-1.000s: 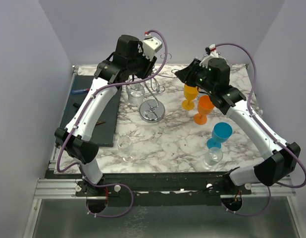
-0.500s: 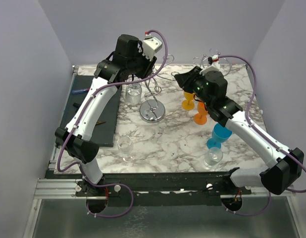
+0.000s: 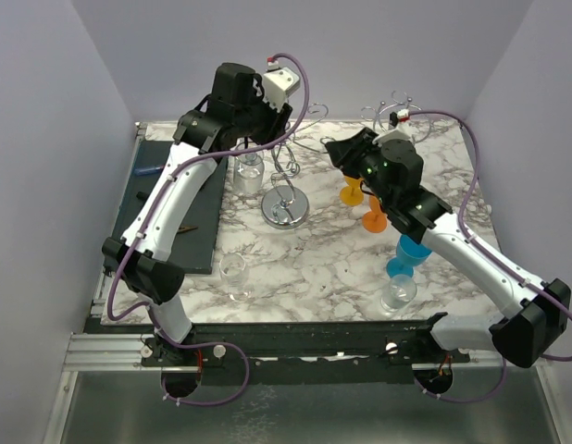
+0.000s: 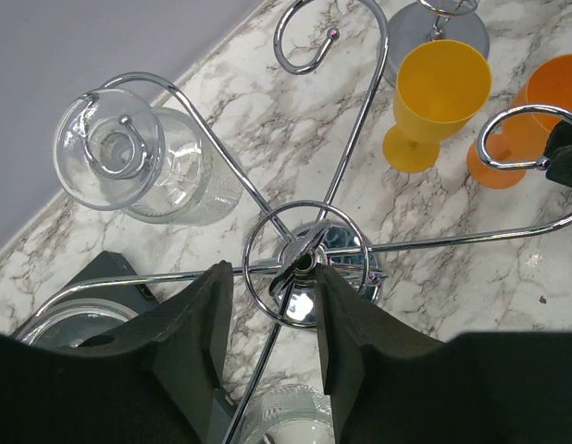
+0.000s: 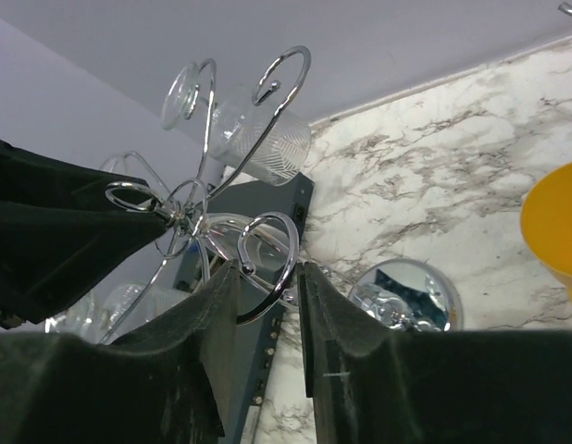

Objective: Place the wine glass upside down on the wine glass rack
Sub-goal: Adjust the wine rack at the center of the board, then pick up the wine glass at the center of the board.

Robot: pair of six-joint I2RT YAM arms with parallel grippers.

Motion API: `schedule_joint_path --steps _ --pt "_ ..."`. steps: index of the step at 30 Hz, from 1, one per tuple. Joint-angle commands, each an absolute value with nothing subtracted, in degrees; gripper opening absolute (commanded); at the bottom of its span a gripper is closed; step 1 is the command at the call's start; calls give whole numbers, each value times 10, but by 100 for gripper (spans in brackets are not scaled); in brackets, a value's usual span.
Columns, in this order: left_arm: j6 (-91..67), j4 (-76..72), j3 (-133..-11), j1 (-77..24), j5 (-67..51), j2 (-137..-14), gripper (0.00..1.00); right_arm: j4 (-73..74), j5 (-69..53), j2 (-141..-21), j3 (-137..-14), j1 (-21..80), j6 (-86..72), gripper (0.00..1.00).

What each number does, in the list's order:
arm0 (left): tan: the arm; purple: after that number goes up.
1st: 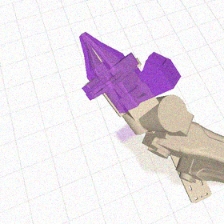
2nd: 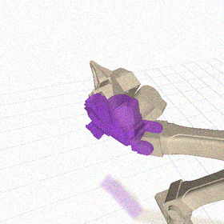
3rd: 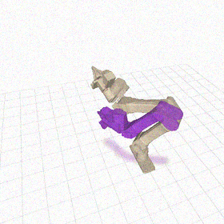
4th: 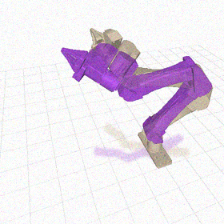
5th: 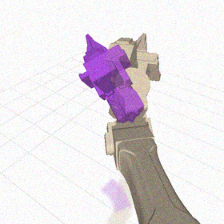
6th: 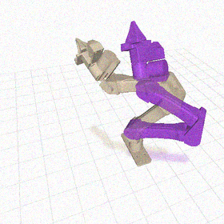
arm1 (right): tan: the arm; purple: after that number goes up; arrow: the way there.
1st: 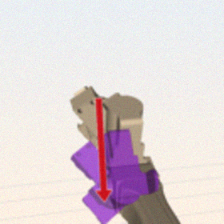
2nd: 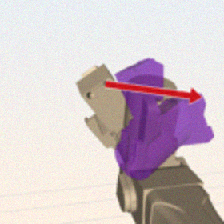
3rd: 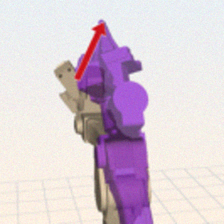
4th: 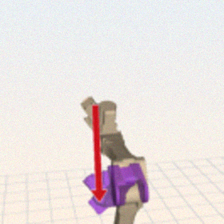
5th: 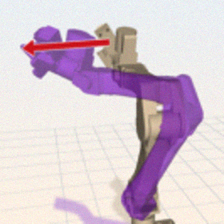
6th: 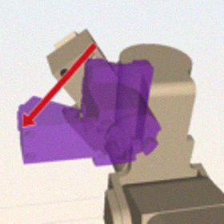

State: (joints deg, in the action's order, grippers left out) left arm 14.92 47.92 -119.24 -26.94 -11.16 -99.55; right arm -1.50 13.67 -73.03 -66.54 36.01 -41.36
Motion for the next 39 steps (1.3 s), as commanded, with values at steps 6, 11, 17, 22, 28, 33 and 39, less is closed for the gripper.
schedule_joint_path --steps 6,11,17,22,28,33,39 --pt "135 521 -1222 -256 -173 -916 71 170 130 -715 -781 374 -259 63" --pt "142 609 -1294 -256 -194 -898 99 261 98 -723 -848 375 -237 69" --pt "135 644 -1274 -256 -169 -849 99 352 142 -771 -921 495 -191 78" --pt "149 604 -1170 -255 -112 -776 99 410 161 -845 -969 603 -176 78" --pt "137 589 -1138 -255 -99 -740 99 431 160 -917 -978 662 -168 78" --pt "117 585 -1141 -255 -93 -739 99 389 136 -951 -953 670 -166 76" --pt "97 566 -1153 -255 -60 -741 99 365 113 -1004 -957 681 -158 74"
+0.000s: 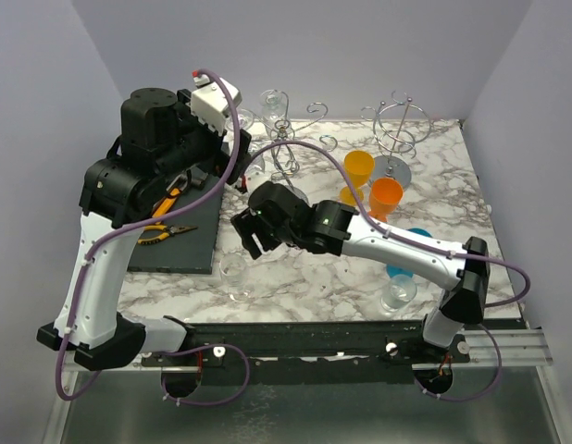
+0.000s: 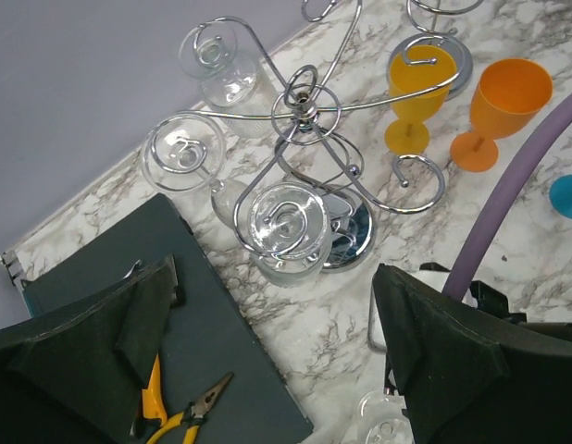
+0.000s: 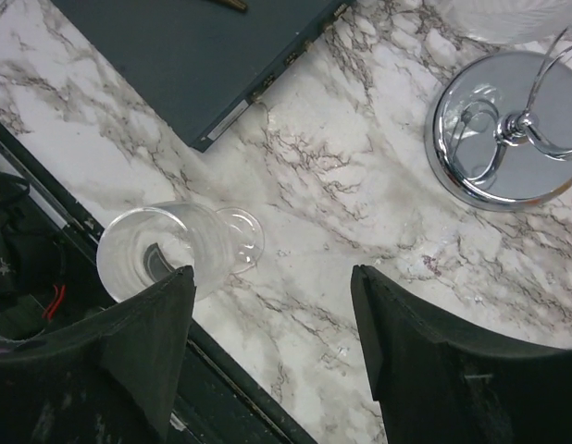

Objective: Place the wine glass upside down on the wine glass rack
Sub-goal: Pick up the wine glass at the center of the board.

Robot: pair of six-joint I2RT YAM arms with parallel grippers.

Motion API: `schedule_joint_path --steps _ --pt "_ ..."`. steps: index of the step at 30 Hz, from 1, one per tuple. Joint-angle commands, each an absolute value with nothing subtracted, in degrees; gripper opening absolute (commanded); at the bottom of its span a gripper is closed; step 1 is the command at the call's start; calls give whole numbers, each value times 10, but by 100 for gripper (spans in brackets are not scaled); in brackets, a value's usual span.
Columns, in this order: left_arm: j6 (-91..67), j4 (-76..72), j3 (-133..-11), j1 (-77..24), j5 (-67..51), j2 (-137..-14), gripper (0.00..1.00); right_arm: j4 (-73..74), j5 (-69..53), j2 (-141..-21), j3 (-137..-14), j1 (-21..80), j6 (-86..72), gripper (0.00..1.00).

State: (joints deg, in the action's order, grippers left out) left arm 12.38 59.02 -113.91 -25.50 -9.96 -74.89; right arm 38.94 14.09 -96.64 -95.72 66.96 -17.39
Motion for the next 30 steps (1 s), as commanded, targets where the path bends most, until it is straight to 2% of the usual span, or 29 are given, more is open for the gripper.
schedule_joint_path --steps 1,9,13,19,23,24,25,30 --pt "96 558 -1153 -255 -43 -742 99 362 107 -1013 -958 683 -157 74" --pt "84 540 -1156 -255 -4 -752 99 366 75 -1068 -984 694 -145 72" --pt "82 538 -1154 -255 -4 -749 99 369 73 -1081 -987 693 -146 66" --pt "88 537 -1158 -255 -4 -742 99 369 74 -1099 -989 693 -145 41" --pt "97 537 -1164 -255 12 -740 99 366 88 -1077 -976 693 -138 10" --pt "98 537 -1165 -255 13 -740 99 366 94 -1066 -969 693 -136 5" --pt "99 537 -1164 -255 12 -740 99 364 102 -1053 -963 694 -134 1" --pt "97 534 -1163 -255 7 -741 99 341 145 -967 -911 694 -115 0"
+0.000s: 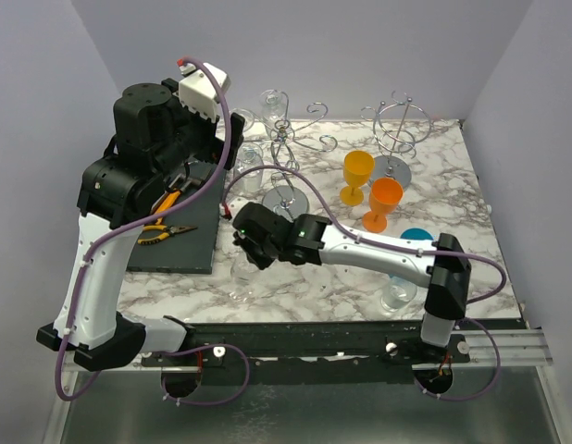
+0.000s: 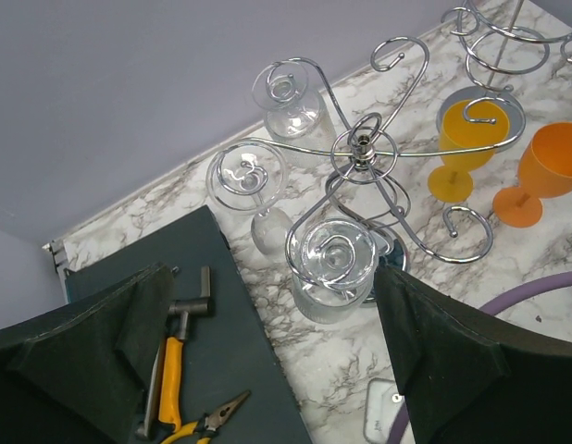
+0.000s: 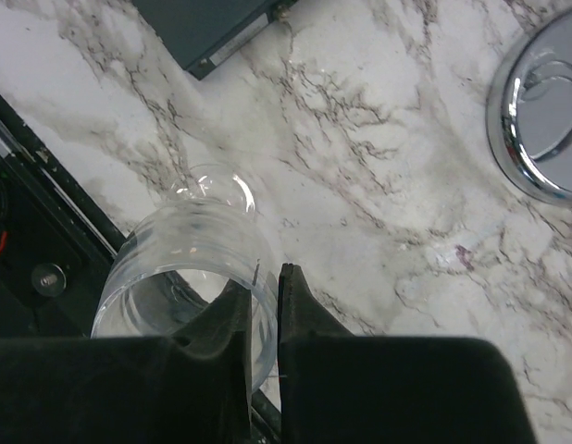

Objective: Place the wine glass upside down on the wine glass rack
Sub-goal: Pick up the wine glass at the center of the board, then turn the wine glass upside down at the wine rack.

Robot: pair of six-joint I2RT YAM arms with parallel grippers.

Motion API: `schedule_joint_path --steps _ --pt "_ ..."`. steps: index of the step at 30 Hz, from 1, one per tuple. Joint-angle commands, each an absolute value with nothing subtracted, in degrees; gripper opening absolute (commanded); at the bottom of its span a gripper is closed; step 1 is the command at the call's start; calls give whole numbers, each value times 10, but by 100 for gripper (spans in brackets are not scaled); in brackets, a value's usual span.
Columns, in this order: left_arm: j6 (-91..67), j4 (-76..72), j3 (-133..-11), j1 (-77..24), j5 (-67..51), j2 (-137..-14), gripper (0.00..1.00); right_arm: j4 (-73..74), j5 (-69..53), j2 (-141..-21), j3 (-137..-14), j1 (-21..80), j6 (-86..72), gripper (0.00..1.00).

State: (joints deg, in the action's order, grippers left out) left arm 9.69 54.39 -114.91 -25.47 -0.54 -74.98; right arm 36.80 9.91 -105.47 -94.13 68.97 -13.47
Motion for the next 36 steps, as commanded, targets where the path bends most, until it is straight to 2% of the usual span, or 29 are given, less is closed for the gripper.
schedule_joint_path --steps 1,10,15,24,29,36 --pt "95 534 -1163 -255 6 -741 99 335 156 -951 -898 693 -114 0" --pt "93 515 -1181 -255 -19 -742 99 282 279 -780 -778 673 -129 0" --pt "105 503 -1182 -255 -36 -740 99 202 288 -697 -717 640 -152 0" --pt "108 541 -1141 -255 -112 -728 99 250 258 -583 -742 639 -169 0" --pt "109 555 -1101 -255 -177 -717 99 224 257 -510 -740 638 -165 0" --pt "83 573 -1086 -255 -261 -713 99 194 310 -544 -765 639 -126 0"
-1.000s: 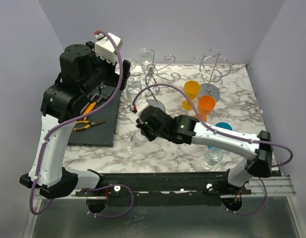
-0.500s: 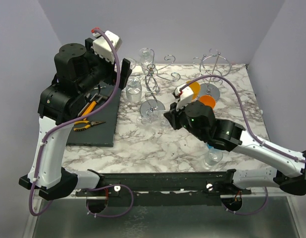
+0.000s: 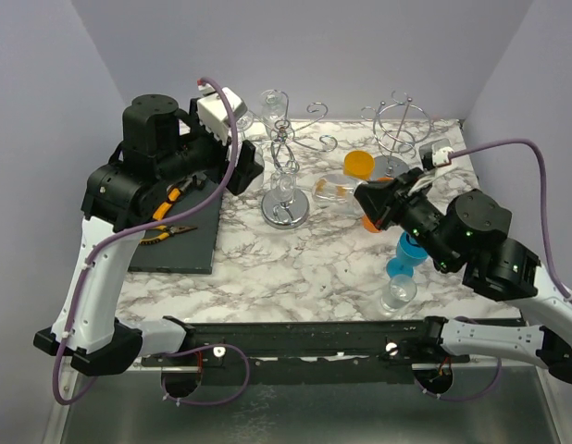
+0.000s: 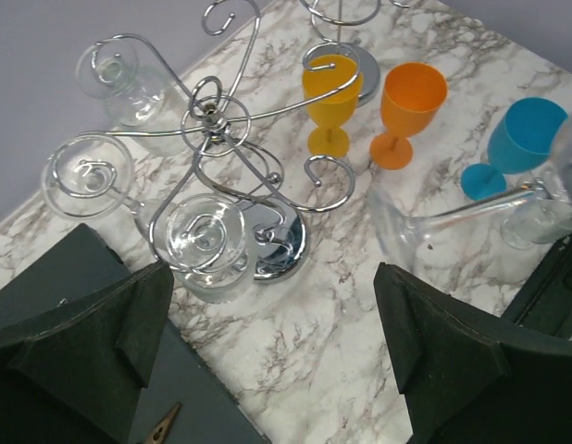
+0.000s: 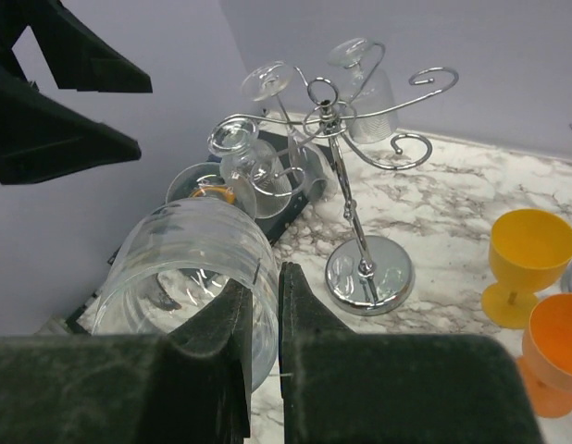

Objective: Place the wine glass upside down on the wine glass rack
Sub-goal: Turn the wine glass upside down at the wine rack.

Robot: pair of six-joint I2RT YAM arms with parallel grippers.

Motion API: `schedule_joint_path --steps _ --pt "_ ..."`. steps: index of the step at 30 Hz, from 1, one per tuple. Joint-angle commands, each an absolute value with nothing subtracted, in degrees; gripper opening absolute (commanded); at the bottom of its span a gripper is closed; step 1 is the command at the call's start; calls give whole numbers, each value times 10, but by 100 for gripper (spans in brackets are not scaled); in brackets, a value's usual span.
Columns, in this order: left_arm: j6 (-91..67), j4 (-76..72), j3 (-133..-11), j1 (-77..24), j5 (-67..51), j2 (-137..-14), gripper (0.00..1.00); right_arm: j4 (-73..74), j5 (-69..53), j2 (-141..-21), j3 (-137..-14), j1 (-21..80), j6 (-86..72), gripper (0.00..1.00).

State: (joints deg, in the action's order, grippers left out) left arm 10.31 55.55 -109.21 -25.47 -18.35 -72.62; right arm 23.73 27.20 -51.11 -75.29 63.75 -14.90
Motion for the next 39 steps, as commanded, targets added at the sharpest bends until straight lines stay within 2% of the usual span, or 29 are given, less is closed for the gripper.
schedule_joint_path --steps 1,13,17,28,30,32,33,36,39 --pt "77 575 -1081 -255 -267 -712 99 179 311 -548 -765 639 -115 0" --pt "27 545 -972 -255 -296 -683 99 110 270 -519 -764 639 -77 0" --pt "15 514 -981 -255 -282 -691 99 112 255 -519 -762 639 -83 0" --pt "3 508 -1008 -255 -377 -715 99 61 228 -545 -747 638 -93 0" --pt "12 512 -1002 -255 -374 -715 92 48 221 -547 -742 640 -93 0" --pt "27 518 -1001 -255 -372 -714 79 36 217 -545 -734 639 -93 0" --pt "37 521 -1002 -255 -372 -714 71 29 217 -543 -730 639 -92 0" --pt "56 525 -1010 -255 -363 -715 33 24 211 -540 -722 639 -93 0" --pt "79 529 -1030 -255 -345 -722 11 32 203 -541 -718 639 -100 1"
